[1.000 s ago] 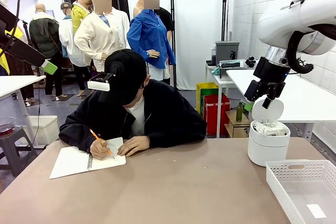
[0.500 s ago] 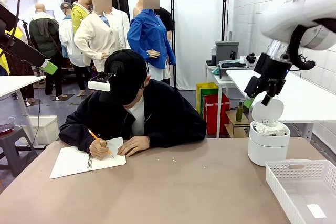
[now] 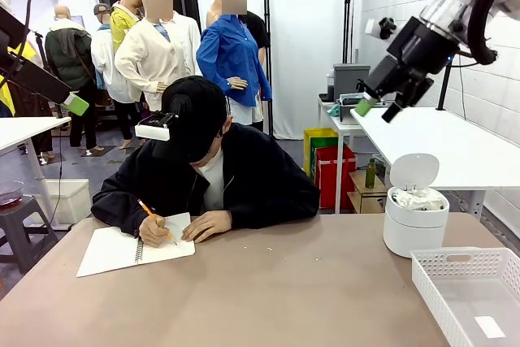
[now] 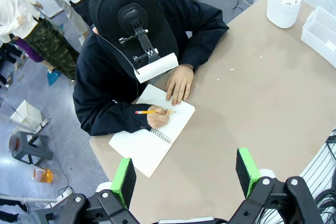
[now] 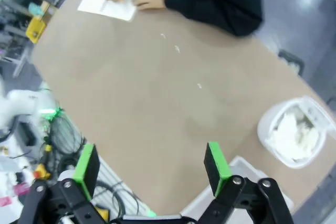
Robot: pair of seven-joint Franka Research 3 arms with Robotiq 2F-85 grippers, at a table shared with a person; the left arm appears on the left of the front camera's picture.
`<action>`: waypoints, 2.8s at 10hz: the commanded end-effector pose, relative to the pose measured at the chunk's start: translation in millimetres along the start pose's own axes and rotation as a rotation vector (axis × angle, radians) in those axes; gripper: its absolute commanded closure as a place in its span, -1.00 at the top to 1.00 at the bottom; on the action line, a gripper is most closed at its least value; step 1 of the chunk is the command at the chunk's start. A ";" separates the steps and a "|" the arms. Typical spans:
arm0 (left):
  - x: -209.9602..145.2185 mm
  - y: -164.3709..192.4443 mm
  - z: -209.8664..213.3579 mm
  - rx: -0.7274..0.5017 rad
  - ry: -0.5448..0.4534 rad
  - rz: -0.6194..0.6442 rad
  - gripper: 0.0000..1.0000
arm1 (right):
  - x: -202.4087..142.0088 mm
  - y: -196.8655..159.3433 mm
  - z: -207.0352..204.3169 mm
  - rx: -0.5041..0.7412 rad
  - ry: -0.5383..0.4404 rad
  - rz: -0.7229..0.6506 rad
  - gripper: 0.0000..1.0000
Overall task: Sort the paper based on its condition.
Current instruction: If a person hands you a paper, place it in the Organizing basket , and if it's crumpled, put it in the Trash can.
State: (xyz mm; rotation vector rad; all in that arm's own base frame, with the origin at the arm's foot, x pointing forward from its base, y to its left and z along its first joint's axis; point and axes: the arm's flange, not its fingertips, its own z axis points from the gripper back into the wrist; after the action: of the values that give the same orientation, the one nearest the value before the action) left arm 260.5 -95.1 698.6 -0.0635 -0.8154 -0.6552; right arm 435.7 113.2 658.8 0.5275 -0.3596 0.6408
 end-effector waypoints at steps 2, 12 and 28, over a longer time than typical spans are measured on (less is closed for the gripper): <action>-0.2 0.5 0.5 0.001 -0.001 0.001 1.00 | 6.7 31.0 -12.5 0.138 -0.159 0.176 1.00; -0.2 0.5 0.5 0.001 -0.001 0.001 1.00 | 32.7 91.8 -35.5 0.047 -0.149 0.447 1.00; -0.2 0.5 0.5 0.001 -0.001 0.001 1.00 | 30.0 92.4 -35.6 0.042 -0.132 0.428 1.00</action>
State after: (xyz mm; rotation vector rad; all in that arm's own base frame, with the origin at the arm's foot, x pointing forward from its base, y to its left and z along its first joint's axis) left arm 260.6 -95.1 698.5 -0.0636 -0.8153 -0.6551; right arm 405.7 209.5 676.7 0.5252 -0.5912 1.0349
